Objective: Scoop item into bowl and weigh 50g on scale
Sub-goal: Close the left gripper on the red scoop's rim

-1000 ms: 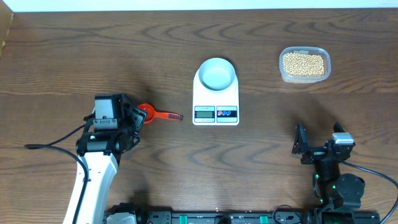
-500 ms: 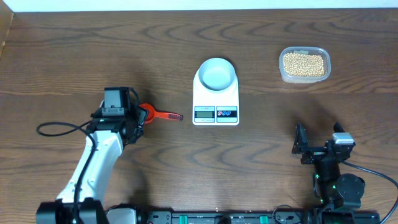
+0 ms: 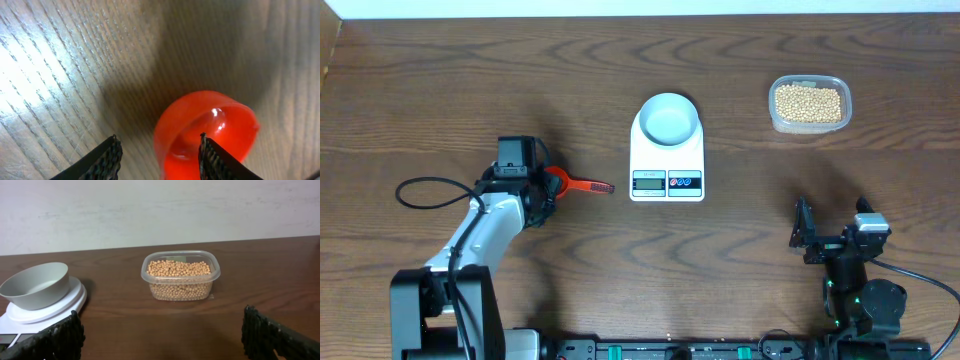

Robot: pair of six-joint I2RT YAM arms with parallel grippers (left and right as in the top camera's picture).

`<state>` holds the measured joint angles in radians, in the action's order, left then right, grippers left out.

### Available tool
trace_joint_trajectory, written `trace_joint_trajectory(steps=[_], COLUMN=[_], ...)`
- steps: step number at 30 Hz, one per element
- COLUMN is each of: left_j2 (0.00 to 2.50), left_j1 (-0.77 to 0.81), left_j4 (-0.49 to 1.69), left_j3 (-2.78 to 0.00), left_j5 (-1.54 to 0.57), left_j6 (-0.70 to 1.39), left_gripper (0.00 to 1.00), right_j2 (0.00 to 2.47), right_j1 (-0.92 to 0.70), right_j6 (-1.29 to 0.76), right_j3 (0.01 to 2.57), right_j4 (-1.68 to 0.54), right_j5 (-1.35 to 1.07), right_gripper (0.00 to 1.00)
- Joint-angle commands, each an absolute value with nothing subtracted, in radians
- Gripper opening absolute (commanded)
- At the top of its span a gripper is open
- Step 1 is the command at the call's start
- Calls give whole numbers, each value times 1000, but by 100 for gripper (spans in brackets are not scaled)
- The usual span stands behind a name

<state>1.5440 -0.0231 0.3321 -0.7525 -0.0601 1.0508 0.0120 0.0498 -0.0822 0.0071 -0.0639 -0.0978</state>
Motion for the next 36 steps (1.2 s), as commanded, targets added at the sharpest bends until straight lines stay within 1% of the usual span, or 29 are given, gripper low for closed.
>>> trace_joint_trajectory(steps=[1,3,6,14,18,36], left_j2=[1570,1575,1575,1575,1575,1583], left_j1=[-21,-21,-21,-21,-21,-20], left_j4=[330,330,323,304,303,296], left_j3=[-775,-775,-775,-770,-768,-757], left_j5=[-40,-40,-39,-34,-32,-14], left_j6=[1053,1053,1053,1053,1053,1053], left_gripper=[48,44,42,39,33,31], right_j2=[7,7,7,7,7,7], right_j1=[44,44,44,44,44,44], right_j6=[-73,-73,-73,-73,-73,-73], right_j3=[6,6,6,6,5,6], right_j4=[-67,-67,-67,-67,-67,-67], right_j5=[-104,-104,-104,-104,-104,-104], right_gripper=[99,99,99,99,99,99])
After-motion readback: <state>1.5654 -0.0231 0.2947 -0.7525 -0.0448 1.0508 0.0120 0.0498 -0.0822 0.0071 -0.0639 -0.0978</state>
